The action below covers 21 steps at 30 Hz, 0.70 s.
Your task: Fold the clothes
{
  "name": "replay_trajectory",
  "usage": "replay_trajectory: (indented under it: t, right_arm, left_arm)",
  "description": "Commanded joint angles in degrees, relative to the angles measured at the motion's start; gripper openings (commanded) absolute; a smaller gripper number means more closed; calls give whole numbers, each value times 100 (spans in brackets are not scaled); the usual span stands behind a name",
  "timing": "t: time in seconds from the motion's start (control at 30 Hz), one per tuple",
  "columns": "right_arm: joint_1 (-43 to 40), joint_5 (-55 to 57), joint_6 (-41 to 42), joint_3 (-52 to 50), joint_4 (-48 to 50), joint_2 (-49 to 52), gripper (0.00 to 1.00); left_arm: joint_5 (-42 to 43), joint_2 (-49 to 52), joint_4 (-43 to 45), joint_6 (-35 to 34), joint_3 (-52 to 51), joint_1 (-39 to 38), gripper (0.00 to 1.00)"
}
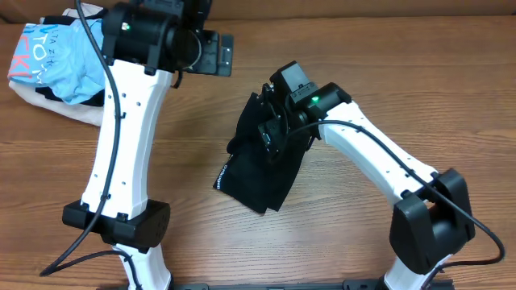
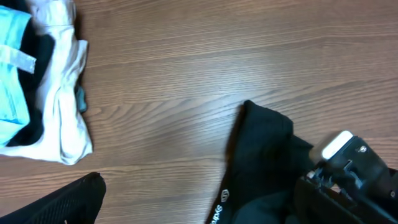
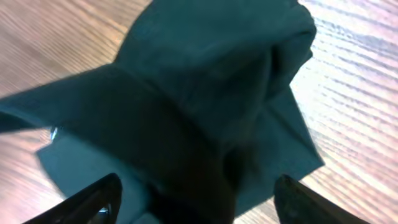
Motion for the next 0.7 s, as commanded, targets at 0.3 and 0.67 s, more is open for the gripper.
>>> replay_trajectory:
  t: [0.3,0.67]
  right_arm:
    - [-599,-87,1202,-221,-463,-26,4]
    - [-1222,-356,1550,-1786,-960,-26,4]
  left_arm:
    - [-50,13,-11,-72,-20,13,100]
    - [-50,15,358,-72,-1010,7,100]
